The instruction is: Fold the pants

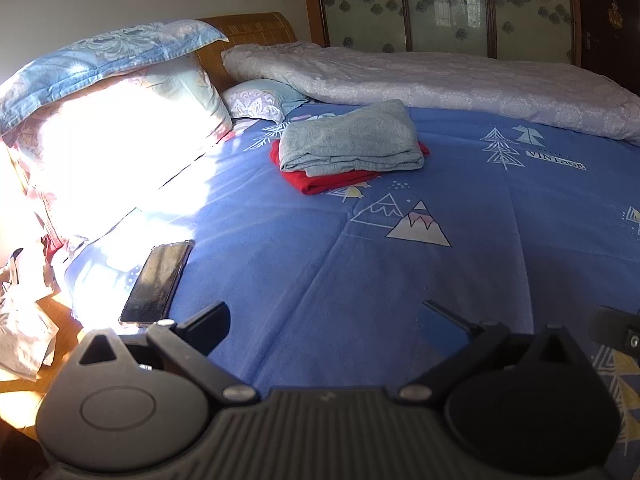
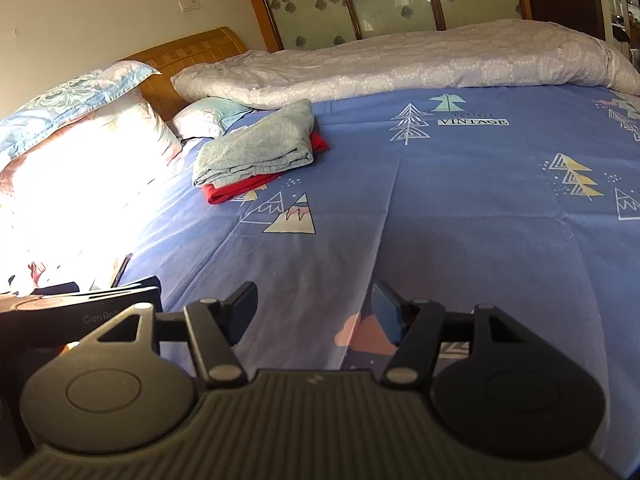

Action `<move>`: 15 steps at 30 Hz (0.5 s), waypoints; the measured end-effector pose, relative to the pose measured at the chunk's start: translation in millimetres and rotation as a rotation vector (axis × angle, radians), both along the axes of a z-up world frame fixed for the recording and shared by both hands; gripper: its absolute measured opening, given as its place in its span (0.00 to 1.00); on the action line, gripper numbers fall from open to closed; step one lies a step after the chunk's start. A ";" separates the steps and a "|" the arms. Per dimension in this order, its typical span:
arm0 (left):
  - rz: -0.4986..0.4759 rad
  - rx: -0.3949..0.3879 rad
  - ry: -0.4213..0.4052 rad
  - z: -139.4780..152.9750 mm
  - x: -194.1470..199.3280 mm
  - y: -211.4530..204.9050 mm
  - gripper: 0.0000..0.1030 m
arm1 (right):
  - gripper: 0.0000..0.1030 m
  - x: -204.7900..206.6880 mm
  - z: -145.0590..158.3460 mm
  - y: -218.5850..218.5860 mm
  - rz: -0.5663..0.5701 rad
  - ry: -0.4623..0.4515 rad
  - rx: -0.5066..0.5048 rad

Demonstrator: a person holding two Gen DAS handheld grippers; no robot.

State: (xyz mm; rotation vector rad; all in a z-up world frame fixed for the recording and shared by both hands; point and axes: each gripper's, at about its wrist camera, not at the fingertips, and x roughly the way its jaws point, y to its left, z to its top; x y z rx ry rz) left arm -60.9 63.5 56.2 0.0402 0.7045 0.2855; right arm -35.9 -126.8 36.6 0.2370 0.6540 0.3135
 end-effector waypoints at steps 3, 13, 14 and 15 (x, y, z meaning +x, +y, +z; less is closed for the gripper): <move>0.006 0.008 0.004 -1.2 -0.2 -0.4 1.00 | 0.64 0.3 0.1 -1.7 -0.008 0.000 0.005; 0.013 0.039 0.021 -4.1 1.1 -4.5 1.00 | 0.64 1.9 -1.8 -1.6 -0.024 0.008 0.018; 0.012 0.042 0.024 -4.7 1.3 -5.0 1.00 | 0.64 2.1 -2.1 -1.8 -0.026 0.009 0.019; 0.012 0.046 0.029 -5.5 2.2 -5.4 1.00 | 0.64 2.5 -2.4 -1.8 -0.028 0.010 0.020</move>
